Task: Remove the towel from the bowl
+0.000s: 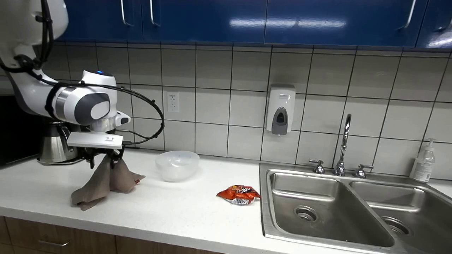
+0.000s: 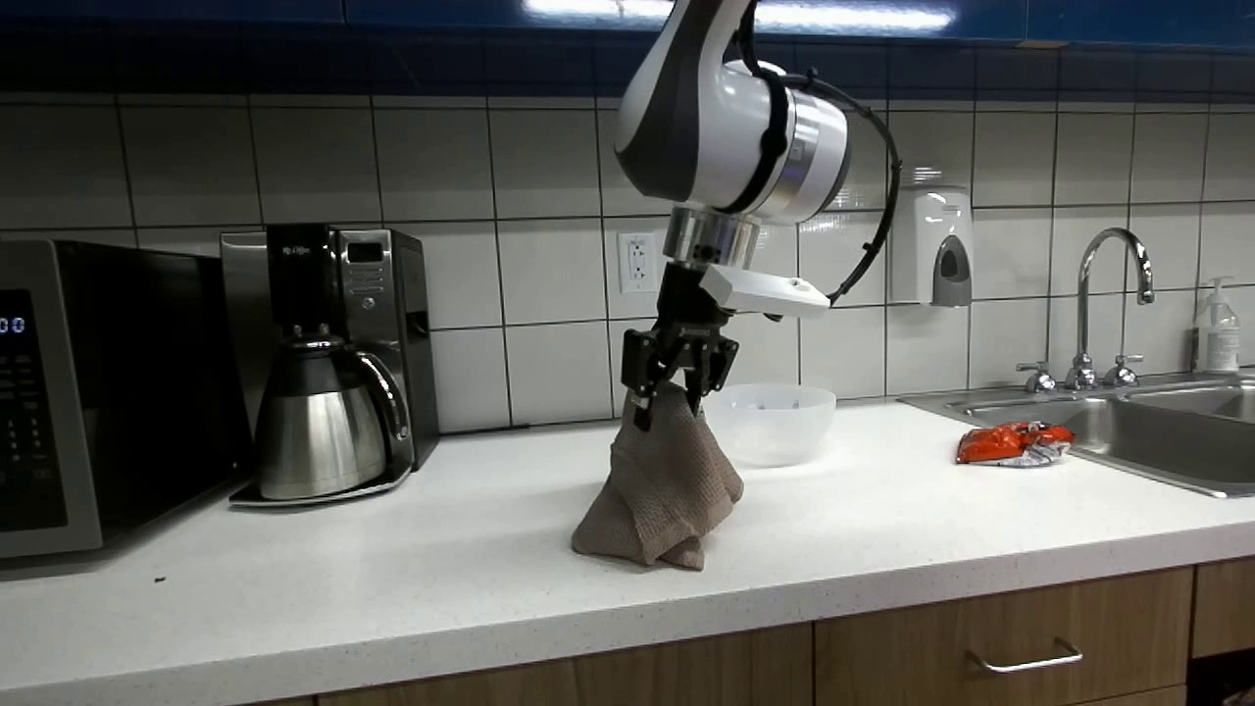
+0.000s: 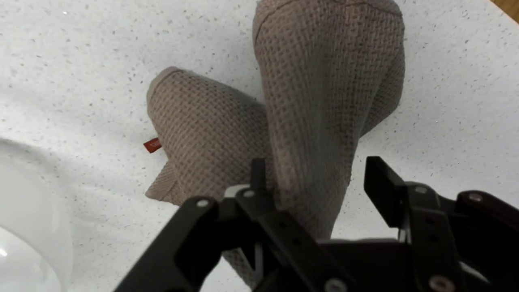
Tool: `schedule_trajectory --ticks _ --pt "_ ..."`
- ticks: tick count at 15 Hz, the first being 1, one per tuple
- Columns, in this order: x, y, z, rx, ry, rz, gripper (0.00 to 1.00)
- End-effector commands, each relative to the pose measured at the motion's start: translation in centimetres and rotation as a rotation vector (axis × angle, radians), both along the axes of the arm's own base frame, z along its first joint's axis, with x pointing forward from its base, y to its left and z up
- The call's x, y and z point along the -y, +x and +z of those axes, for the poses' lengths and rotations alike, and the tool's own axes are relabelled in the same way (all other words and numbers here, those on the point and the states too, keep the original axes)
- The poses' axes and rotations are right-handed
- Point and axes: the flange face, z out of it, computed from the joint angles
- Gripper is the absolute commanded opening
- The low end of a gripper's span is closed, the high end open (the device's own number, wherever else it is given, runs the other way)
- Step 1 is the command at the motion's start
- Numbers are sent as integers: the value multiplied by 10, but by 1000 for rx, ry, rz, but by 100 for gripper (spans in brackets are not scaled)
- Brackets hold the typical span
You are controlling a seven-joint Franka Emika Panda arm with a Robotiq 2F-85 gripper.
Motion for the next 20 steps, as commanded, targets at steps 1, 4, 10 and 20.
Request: schedule_trajectory --ticks 1,4,10,20 --pt "0 1 14 3 16 9 97" --pt "-2 -3 23 9 20 8 100" --pt "-1 -16 44 -6 43 -24 100" --pt "8 -51 76 8 33 -40 100"
